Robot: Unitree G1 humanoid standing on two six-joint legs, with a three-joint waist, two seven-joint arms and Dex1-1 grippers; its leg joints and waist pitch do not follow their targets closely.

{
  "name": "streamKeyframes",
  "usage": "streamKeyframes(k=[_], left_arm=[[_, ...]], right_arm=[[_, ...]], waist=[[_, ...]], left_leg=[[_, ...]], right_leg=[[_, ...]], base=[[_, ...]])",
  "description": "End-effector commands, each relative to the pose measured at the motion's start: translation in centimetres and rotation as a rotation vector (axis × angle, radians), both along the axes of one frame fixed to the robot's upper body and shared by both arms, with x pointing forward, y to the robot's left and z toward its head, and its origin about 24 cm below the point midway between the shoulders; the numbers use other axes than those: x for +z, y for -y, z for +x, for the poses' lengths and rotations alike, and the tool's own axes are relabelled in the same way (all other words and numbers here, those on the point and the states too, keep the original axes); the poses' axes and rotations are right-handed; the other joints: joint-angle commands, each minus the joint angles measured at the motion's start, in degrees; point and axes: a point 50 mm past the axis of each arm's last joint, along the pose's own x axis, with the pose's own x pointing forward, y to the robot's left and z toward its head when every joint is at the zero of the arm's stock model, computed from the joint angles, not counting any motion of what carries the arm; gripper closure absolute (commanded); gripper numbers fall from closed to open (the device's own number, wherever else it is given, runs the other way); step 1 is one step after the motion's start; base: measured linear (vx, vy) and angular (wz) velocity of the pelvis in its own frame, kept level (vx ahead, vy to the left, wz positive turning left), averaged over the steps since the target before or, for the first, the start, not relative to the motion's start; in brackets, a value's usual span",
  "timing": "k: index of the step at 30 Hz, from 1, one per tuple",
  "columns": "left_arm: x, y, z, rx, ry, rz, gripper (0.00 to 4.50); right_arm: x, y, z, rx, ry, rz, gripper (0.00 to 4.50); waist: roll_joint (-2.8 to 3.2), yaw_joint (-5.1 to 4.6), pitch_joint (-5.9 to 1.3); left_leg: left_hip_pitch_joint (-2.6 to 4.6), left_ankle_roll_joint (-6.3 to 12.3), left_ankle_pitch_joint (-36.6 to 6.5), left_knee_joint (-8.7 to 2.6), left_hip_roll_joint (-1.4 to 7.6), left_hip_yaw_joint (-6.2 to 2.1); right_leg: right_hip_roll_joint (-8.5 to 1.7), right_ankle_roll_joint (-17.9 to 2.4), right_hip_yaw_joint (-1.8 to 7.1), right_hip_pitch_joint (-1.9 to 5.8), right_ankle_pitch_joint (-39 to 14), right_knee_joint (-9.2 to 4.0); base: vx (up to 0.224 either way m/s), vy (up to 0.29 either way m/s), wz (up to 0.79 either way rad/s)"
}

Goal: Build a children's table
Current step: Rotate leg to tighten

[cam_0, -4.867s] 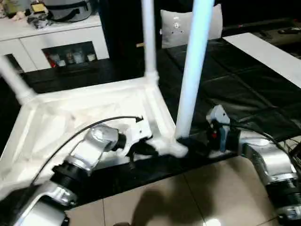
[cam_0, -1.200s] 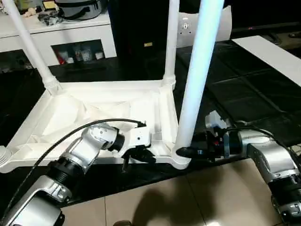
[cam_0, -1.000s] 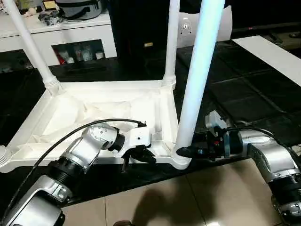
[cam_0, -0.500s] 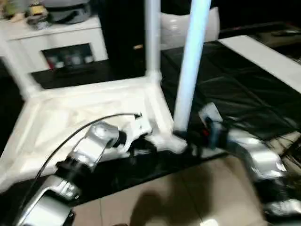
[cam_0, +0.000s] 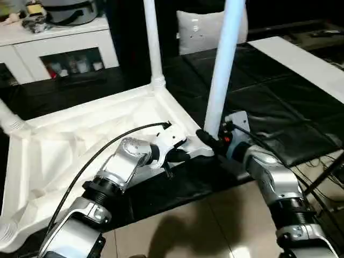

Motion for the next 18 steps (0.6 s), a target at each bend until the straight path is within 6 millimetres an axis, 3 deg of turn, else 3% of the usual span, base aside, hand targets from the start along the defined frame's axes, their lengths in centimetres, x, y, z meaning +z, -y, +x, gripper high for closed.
streamKeyframes(k=[1,4,9,10,14,15,18], left_arm=[[-0.2,-0.3,-0.4,-0.054,0.004,0.022,4.50],[-0.3,-0.5,-0.7,-0.103,0.007,0.033,4.50],[-0.5,-1.5,-1.1,-0.188,-0.004,0.081,4.50],[-0.6,-1.7,-1.1,-0.202,-0.009,0.089,4.50],[-0.5,-2.3,-1.5,-0.273,-0.015,0.118,4.50],[-0.4,-2.4,-1.5,-0.292,-0.011,0.121,4.50],[-0.3,-2.5,-2.1,-0.371,-0.029,0.117,4.50]], right_arm=[[0.3,0.1,-0.6,0.081,0.028,0.004,1.00],[0.7,1.2,-1.1,0.146,0.042,-0.018,0.94],[1.3,3.0,-2.2,0.298,0.043,-0.080,0.28],[1.5,3.2,-2.3,0.320,0.046,-0.092,0.15],[2.1,3.8,-2.5,0.414,0.068,-0.120,0.15],[2.3,4.0,-2.7,0.454,0.065,-0.117,0.41],[2.5,3.9,-3.2,0.558,0.046,-0.104,0.53]], waist=[[-0.52,0.21,-3.89],[-0.56,0.44,-3.71],[-0.74,0.71,-3.43],[-0.44,0.69,-3.38],[-0.93,0.88,-3.50],[-1.05,0.91,-3.48],[-0.98,1.33,-3.57]], left_leg=[[0.13,4.14,-10.58,-2.93,1.37,-0.09],[0.09,3.89,-12.35,-3.18,1.45,-0.17],[0.23,3.60,-14.72,-3.38,1.54,-0.24],[0.21,3.56,-14.95,-3.41,1.54,-0.27],[0.36,3.73,-15.27,-3.30,1.57,-0.23],[0.29,4.05,-14.62,-3.29,1.67,-0.19],[0.27,4.50,-13.58,-3.17,1.80,-0.16]], right_leg=[[-3.00,-11.10,2.28,3.45,-11.51,-3.43],[-3.04,-10.12,2.24,3.55,-14.88,-3.69],[-3.04,-8.41,2.30,3.45,-19.88,-4.25],[-3.01,-8.49,2.27,3.38,-20.06,-4.22],[-3.12,-9.14,2.20,3.35,-20.34,-4.18],[-3.12,-9.52,2.25,3.34,-19.56,-4.08],[-3.16,-10.24,2.31,3.31,-18.33,-3.85]], base=[[0.000,0.000,0.00],[0.000,0.000,0.00],[0.000,0.000,0.00],[0.000,0.000,0.00],[0.000,0.000,0.00],[0.000,0.000,0.00],[0.000,0.000,0.00]])
